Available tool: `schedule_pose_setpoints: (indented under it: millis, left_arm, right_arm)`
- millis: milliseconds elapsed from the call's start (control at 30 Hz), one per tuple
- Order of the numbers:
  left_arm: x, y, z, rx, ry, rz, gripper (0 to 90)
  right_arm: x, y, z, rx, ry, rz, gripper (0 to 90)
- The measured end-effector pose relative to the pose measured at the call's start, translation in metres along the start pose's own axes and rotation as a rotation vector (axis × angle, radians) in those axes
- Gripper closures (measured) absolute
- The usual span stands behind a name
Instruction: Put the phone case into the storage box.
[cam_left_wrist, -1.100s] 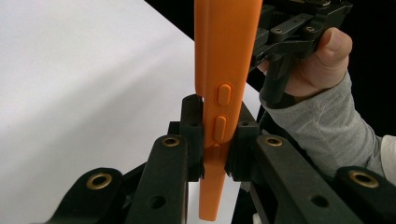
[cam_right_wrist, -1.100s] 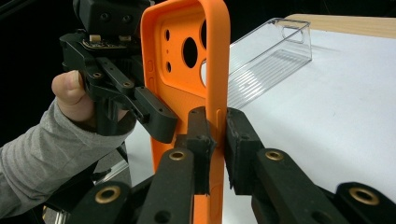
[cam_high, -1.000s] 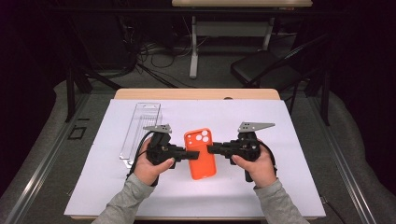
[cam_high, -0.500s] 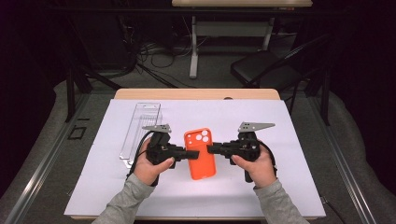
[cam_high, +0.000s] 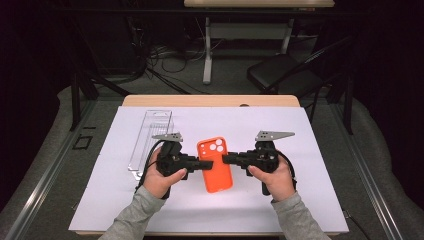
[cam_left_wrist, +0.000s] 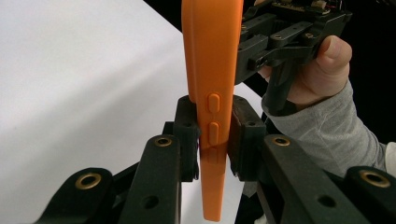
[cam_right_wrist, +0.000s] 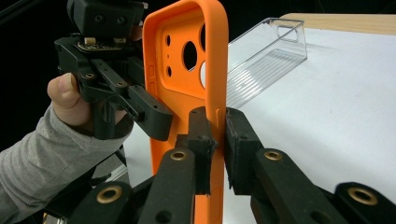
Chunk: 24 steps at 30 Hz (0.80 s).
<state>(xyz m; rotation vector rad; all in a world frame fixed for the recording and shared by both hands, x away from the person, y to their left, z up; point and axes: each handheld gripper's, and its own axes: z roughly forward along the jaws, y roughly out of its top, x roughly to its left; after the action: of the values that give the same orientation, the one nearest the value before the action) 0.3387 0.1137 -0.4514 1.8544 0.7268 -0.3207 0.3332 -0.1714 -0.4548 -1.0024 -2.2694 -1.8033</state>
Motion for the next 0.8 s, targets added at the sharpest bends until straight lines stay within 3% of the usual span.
schedule_pose_setpoints:
  millis: [500, 800]
  left_arm:
    - [0.0003, 0.0018, -0.0032, -0.031, 0.002, -0.017, 65.6]
    - [0.0009, 0.0033, -0.0071, -0.06, 0.032, -0.006, 59.6]
  right_arm:
    - [-0.0013, 0.0005, -0.0027, -0.013, -0.02, 0.002, 82.2]
    - [-0.0044, 0.0027, -0.0103, -0.033, -0.04, 0.014, 82.2]
